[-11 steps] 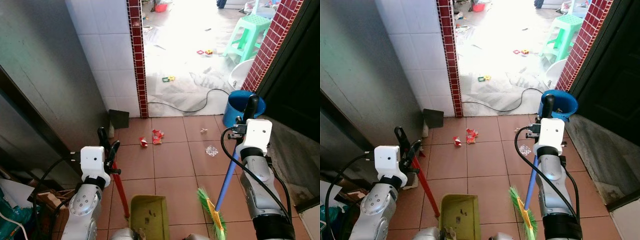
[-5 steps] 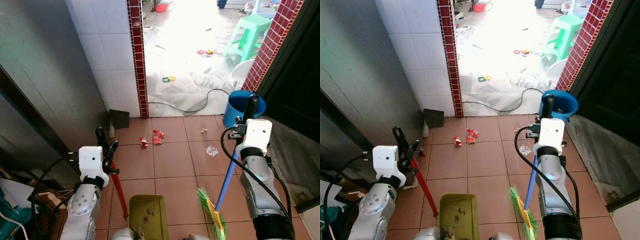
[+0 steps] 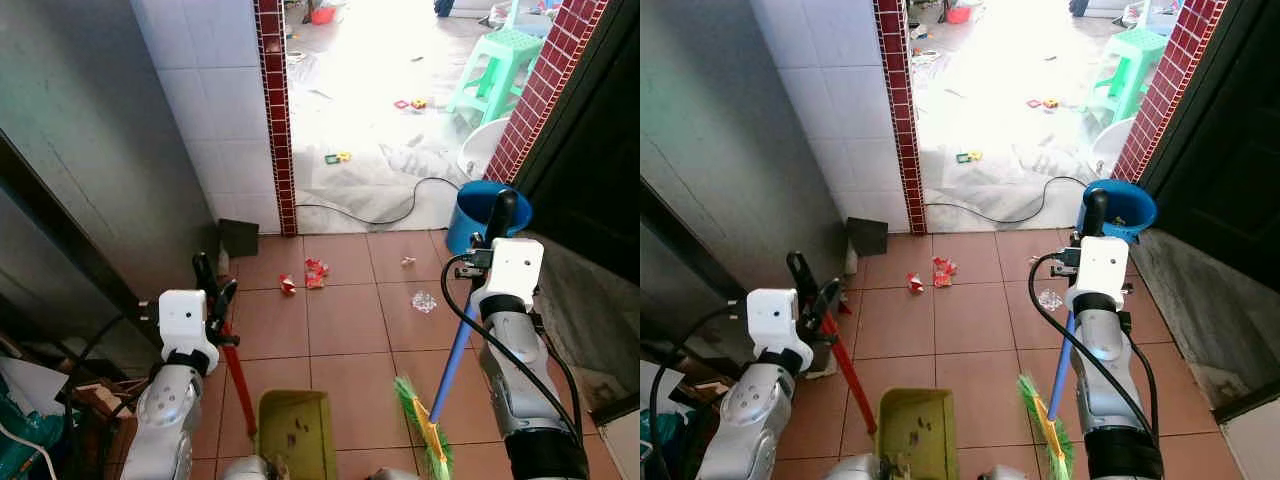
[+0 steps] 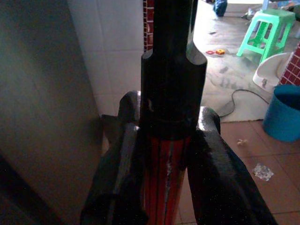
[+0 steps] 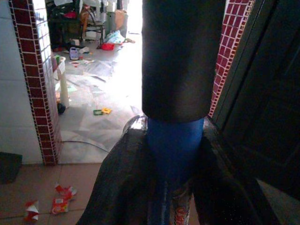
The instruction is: Sweep floor
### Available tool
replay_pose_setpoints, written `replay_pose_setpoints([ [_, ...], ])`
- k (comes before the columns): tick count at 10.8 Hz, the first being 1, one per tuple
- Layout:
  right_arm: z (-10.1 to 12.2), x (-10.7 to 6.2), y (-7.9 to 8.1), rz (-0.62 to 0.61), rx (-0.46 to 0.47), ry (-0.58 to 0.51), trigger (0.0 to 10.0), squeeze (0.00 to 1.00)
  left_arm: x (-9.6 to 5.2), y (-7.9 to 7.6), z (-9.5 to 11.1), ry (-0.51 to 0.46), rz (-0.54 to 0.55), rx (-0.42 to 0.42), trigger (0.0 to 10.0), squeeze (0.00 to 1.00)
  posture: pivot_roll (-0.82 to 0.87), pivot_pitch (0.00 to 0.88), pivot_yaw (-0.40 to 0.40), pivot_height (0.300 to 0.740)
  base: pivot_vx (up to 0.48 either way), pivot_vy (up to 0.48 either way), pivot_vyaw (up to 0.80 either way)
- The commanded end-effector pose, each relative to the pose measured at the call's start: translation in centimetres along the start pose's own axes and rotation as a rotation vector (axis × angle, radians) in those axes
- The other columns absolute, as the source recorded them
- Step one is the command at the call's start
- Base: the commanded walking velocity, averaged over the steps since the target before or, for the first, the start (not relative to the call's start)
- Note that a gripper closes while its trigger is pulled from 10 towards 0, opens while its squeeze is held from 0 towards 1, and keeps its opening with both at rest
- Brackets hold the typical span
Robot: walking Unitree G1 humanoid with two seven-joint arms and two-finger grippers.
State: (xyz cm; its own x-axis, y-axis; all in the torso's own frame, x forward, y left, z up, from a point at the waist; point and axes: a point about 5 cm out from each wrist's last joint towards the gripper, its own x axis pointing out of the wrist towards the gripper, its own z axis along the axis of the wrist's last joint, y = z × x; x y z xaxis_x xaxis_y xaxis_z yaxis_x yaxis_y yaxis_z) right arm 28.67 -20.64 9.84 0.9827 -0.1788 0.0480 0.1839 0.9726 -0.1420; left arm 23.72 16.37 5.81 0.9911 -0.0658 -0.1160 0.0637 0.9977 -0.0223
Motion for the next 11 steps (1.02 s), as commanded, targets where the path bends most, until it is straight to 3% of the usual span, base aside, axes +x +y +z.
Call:
replay_pose_setpoints([
  [1, 0.5, 0.2, 0.0, -0.003, 0.011, -0.013, 10.0, 0.00, 0.5, 0.3, 1.0, -0.044, 0.003, 0.000, 10.0, 0.00, -0.09, 0.000, 0.051, 0.740, 0.000, 0.000, 0.00],
  [4, 1.7, 1.2, 0.5, 0.013, 0.021, -0.054, 10.0, 0.00, 1.5, 1.1, 2.5, -0.098, 0.027, 0.017, 10.0, 0.00, -0.09, 0.000, 0.053, 0.740, 0.000, 0.000, 0.00],
  [11, 1.6, 1.1, 0.6, 0.006, 0.027, -0.049, 10.0, 0.00, 1.5, 1.1, 2.4, -0.088, 0.019, 0.022, 10.0, 0.00, -0.09, 0.000, 0.057, 0.740, 0.000, 0.000, 0.00],
])
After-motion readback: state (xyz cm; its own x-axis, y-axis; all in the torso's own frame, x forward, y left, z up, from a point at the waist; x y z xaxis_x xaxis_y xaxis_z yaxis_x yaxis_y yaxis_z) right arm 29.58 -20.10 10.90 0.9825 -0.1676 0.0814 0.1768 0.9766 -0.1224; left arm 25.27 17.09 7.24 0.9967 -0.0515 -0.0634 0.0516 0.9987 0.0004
